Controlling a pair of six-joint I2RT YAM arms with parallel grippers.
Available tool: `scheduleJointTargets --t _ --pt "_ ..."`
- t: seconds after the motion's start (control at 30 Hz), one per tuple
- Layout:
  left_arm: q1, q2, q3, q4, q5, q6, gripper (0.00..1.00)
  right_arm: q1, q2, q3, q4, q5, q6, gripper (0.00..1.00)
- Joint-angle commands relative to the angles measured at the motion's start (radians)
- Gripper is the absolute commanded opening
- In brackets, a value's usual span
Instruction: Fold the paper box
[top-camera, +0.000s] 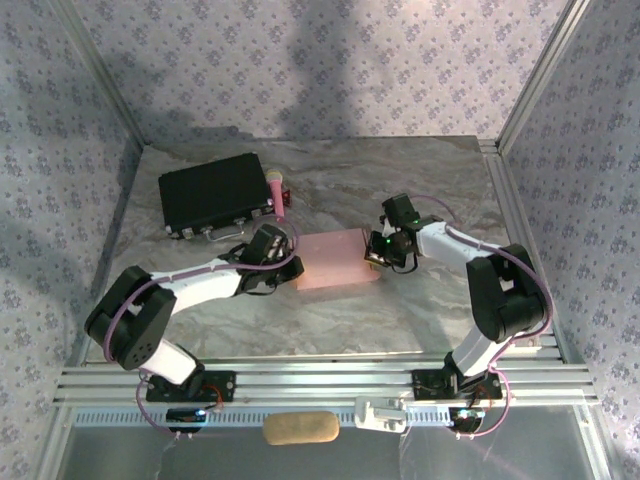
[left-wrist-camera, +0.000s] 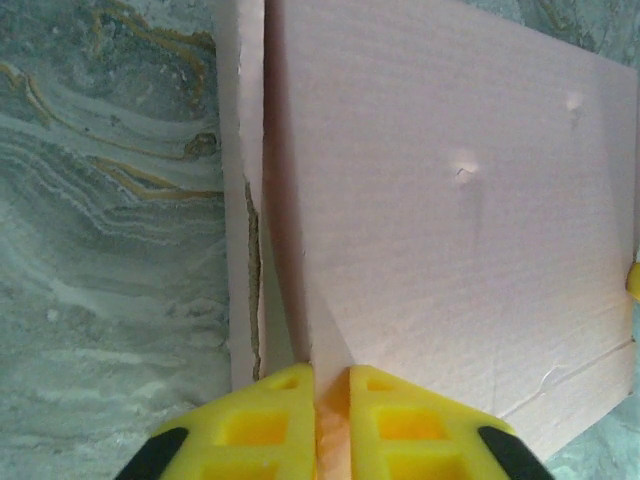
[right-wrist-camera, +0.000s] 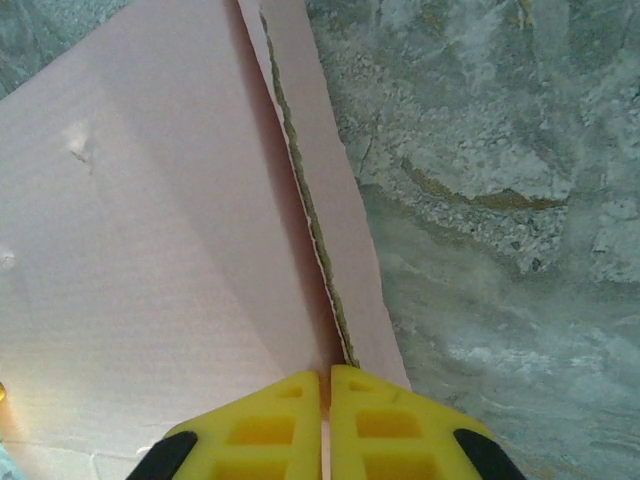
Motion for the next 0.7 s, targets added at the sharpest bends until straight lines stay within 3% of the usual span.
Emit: scheduleJointTargets --t 0.0,0.07,0.13,0.3,0.5,0.67 --pt "-0.019 -0.078 0.033 -0.101 -0.076 0.037 0.22 0.011 -0.033 -0.002 -0.046 0.055 -0.012 0.10" --pt "-0.020 -0.121 0.036 -0.144 -0.114 0.049 0.37 0.013 -0.049 -0.001 -0.057 0.072 -0.016 0.14" --pt "-0.012 -0.153 0.037 -0.175 -0.131 0.064 0.46 0.013 -0.056 0.002 -0.064 0.078 -0.024 0.15" --pt "0.052 -0.141 0.036 -0.124 -0.025 0.104 0.56 0.012 -0.052 0.019 -0.076 0.070 -0.034 0.16" --pt "0.070 0.004 0.087 -0.038 0.112 0.144 0.53 0.014 -0.035 0.026 -0.072 0.064 -0.035 0.16" --pt "0.069 0.061 0.073 -0.025 0.079 0.138 0.41 0.014 -0.034 0.019 -0.067 0.062 -0.037 0.16"
